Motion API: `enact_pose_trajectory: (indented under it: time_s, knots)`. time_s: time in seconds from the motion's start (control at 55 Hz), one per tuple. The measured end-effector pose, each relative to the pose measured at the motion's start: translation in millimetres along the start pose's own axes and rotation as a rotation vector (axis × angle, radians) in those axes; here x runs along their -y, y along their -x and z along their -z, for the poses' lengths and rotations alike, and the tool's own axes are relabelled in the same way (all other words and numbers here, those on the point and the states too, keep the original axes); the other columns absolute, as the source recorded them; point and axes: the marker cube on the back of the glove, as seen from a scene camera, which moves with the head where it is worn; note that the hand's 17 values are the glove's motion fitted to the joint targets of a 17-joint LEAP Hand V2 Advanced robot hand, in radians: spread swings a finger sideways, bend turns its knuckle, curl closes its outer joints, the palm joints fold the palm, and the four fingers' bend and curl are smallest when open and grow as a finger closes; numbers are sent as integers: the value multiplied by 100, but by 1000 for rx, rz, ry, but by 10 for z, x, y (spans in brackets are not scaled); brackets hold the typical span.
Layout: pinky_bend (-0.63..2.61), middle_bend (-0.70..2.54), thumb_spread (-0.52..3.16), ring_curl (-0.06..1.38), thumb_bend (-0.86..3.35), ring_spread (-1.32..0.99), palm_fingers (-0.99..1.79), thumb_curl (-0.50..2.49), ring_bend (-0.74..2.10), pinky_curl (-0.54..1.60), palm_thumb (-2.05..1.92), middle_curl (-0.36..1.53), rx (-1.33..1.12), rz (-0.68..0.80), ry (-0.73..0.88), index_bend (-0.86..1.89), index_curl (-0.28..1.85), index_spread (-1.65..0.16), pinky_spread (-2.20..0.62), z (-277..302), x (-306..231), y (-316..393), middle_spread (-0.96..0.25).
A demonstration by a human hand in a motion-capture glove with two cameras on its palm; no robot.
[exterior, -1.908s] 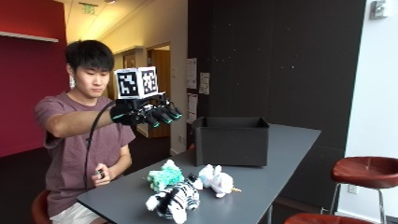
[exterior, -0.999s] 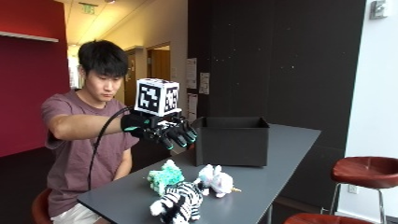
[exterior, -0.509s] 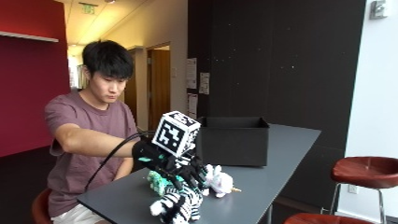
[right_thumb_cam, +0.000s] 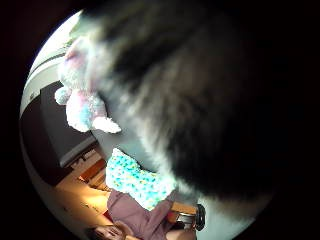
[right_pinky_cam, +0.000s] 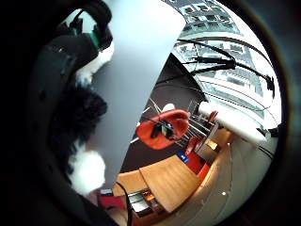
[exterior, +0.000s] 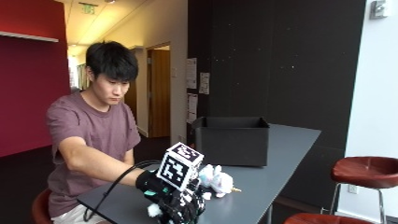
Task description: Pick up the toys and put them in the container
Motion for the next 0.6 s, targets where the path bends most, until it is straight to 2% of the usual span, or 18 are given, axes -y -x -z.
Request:
enact_pose_trajectory:
  time_s: [0.109, 0.164, 0.182, 0.2, 0.218, 0.382, 0.6]
  knots:
    - [61, 42, 122, 37, 9, -26, 51, 35, 75, 30, 36, 34, 45, 1, -66, 25, 20, -24, -9, 5, 39, 18, -23]
    - [53, 56, 123, 41, 12, -32, 81, 38, 89, 27, 43, 39, 76, 5, -73, 32, 22, -25, -16, 9, 48, 47, -27]
    - [53, 56, 121, 40, 13, -34, 82, 39, 89, 27, 46, 39, 84, 5, -70, 32, 21, -26, -18, 10, 48, 55, -28]
    - [51, 54, 123, 39, 10, -34, 66, 38, 84, 26, 42, 39, 89, 5, -65, 30, 22, -26, -16, 9, 47, 63, -29]
    - [54, 61, 118, 46, 13, -35, 89, 41, 96, 30, 50, 43, 92, 5, -57, 36, 26, -26, -21, 6, 44, 72, -29]
    - [53, 75, 96, 50, 17, -39, 104, 54, 100, 31, 68, 51, 80, -21, 19, 47, 33, -29, -32, 33, -97, 186, -33]
    - [52, 92, 71, 55, 18, -42, 112, 68, 103, 35, 75, 63, 48, -24, -83, 74, 50, -30, -37, 592, -508, 380, -30]
